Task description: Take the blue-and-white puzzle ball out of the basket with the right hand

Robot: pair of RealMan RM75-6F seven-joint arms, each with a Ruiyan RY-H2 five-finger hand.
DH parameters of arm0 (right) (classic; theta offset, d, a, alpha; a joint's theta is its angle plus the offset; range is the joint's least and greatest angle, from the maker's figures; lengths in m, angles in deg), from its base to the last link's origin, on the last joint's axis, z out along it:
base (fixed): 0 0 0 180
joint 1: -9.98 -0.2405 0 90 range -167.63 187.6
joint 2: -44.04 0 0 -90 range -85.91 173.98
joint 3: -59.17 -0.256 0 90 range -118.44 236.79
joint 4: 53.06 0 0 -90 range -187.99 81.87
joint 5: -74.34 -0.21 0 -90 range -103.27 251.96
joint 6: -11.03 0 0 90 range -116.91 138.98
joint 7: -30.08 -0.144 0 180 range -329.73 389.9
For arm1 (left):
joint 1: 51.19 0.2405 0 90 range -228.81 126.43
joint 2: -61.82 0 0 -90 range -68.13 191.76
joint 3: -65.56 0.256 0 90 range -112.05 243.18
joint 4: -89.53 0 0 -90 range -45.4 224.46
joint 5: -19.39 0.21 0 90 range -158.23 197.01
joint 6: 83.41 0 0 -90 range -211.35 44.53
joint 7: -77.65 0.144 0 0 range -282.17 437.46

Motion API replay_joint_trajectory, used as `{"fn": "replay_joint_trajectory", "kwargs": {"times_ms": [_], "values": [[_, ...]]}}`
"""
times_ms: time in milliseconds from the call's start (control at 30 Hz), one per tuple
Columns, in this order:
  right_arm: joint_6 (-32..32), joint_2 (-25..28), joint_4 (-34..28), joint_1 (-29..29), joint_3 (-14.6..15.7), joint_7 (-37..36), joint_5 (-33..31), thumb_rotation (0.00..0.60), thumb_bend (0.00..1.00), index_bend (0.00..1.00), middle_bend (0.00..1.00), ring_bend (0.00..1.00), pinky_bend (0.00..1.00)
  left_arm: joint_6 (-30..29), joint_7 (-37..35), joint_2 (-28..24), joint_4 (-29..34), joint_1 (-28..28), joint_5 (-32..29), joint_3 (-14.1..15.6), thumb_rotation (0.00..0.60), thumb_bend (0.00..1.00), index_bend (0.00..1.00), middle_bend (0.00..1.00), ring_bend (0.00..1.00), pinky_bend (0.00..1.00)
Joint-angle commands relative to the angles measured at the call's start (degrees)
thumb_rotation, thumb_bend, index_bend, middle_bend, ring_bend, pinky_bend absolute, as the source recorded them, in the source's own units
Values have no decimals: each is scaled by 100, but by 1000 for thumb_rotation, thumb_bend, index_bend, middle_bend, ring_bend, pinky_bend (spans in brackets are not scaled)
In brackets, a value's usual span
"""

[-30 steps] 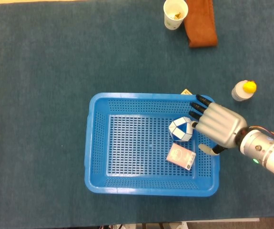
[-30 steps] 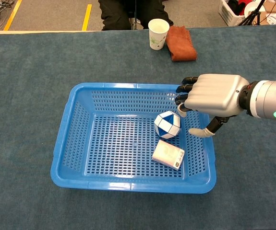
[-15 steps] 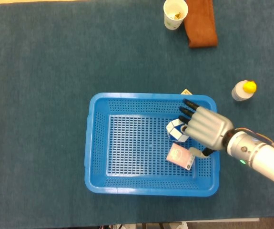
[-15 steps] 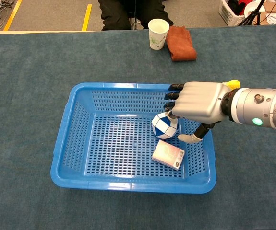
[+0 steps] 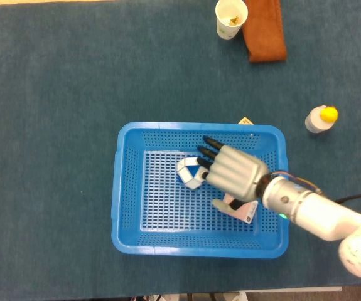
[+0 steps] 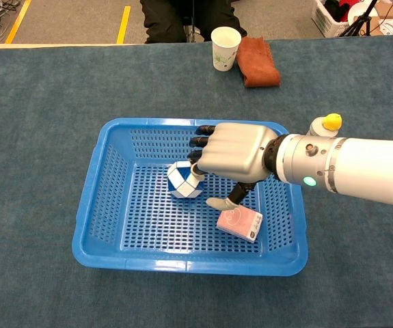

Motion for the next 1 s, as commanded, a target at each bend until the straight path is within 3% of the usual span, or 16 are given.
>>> {"fn": "replay_joint_trajectory", "kwargs": {"times_ms": [33, 233, 567, 1000], "values": [[-30, -103, -16, -42, -104, -76, -14, 165, 409, 279, 176, 0, 0, -20, 1, 1, 13, 8, 21, 1, 600, 248, 306, 341, 233, 227], [-154, 152, -161, 111, -169, -484, 313, 179, 408, 279, 177, 15, 63, -58, 13, -2, 28, 38, 37, 7, 600, 248, 306, 341, 233, 227], [-287, -290, 188, 295, -349, -679, 782, 384, 179, 278, 206, 87, 280, -90, -34, -109, 110, 58, 151, 31, 600, 248, 306, 341, 233, 227], [-285, -988, 527, -50, -654, -161, 102, 583, 167, 274, 206, 89, 354, -182, -166, -203, 138, 148, 185, 55, 600, 248, 306, 340, 233, 227]]}}
